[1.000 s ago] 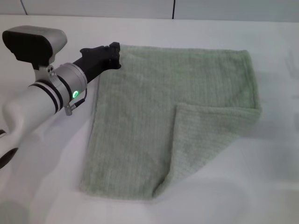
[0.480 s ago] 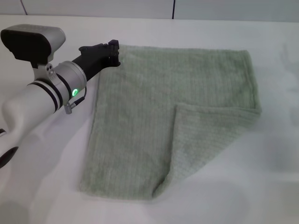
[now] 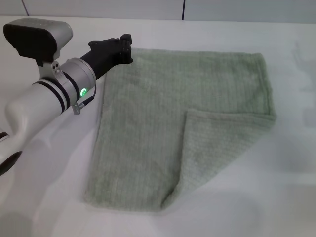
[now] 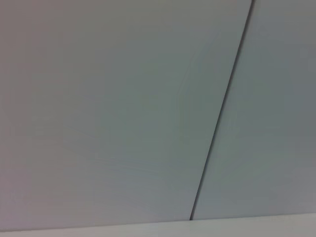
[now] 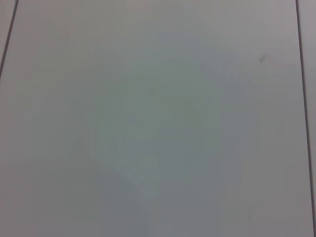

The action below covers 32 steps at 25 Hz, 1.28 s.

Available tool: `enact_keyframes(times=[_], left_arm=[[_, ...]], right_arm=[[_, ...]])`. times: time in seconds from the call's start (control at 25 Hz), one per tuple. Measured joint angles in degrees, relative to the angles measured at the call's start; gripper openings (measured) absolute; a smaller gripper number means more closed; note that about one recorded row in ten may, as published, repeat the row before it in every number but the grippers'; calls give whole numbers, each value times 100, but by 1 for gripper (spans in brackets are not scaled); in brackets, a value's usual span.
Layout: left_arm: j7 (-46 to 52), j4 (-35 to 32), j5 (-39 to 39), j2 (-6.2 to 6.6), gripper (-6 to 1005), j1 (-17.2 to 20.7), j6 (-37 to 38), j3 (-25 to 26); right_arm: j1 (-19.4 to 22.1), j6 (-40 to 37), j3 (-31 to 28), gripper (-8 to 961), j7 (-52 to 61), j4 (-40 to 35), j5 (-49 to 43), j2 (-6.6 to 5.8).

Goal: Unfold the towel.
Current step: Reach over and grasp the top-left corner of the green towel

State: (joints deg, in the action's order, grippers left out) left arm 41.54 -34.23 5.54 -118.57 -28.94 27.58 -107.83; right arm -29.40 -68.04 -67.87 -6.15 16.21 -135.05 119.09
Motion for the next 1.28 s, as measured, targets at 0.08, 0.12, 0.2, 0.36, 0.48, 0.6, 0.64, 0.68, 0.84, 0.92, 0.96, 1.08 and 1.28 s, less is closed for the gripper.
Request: enact_keyframes(times=[0.08, 0.12, 0.2, 0.36, 0.48, 0.6, 0.64, 0.68, 0.84, 0.92, 0.96, 1.08, 1.28], left_arm=[[0, -9, 0, 0, 1, 7, 0, 3], [0, -9, 0, 0, 1, 7, 0, 3], [0, -9, 0, 0, 1, 7, 0, 3], [-2, -18, 0, 6, 1, 16, 2, 7], [-4, -19, 0, 8, 1, 18, 2, -3], [-6, 24, -1, 9, 1, -11, -26, -33], [-6, 24, -1, 9, 1, -11, -26, -33], [-6, 42, -1, 9, 1, -18, -44, -35], [3, 70, -1, 4, 1, -34, -171, -37], [20, 74, -1, -3, 1, -40, -333, -54], [20, 74, -1, -3, 1, -40, -333, -54], [34, 74, -1, -5, 1, -40, -421, -63], [53, 74, -22, -23, 2, -42, -705, -132]], right_arm=[[-5, 2, 1, 766, 0, -19, 0, 0], [-6, 1, 1, 766, 0, -22, 0, 0], [-4, -11, 2, 766, 0, -28, 0, 0], [7, -33, 2, 766, 0, -31, 0, 0], [5, -37, 5, 766, 0, -30, -1, 0], [-7, -39, 45, 767, 0, -13, -32, 2], [-13, -39, 55, 767, 0, -10, -39, 2], [-20, -40, 62, 767, 0, -5, -42, 1], [-55, -42, 64, 767, 0, -4, -43, -1], [-64, -43, 64, 767, 0, -8, -45, -1], [-71, -43, 64, 766, 0, -14, -45, -1], [-95, -44, 63, 766, 0, -29, -47, -9], [-141, -18, 66, 766, 0, -39, -54, -23]])
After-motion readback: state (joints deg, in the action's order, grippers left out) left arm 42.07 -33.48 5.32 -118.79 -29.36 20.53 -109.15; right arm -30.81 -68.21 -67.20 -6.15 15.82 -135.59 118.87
